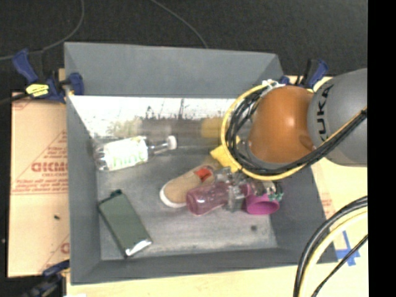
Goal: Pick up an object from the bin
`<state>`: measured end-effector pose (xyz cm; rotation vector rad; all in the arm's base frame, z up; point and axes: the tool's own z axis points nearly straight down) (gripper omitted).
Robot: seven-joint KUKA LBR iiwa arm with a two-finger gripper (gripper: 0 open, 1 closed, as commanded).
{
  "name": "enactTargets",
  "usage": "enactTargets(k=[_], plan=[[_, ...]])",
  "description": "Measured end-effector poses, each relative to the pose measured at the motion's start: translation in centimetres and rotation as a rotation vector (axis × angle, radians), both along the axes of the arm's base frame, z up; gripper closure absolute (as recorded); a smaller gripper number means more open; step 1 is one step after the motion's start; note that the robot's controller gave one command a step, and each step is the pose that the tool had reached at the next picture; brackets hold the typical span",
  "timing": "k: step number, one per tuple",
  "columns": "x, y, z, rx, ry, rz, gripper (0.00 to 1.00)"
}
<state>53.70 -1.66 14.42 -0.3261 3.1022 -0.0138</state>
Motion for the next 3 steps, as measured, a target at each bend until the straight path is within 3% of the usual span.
enactTargets(k=[1, 2, 3], plan=[[2.8, 1.7, -7.4, -0.005, 0.012, 0.271, 1.00], [2.8, 1.7, -7.4, -0.005, 0.012, 0.272, 1.00], [3.4, 2.0, 1.0, -0.005, 0.014, 0.280, 1.00]])
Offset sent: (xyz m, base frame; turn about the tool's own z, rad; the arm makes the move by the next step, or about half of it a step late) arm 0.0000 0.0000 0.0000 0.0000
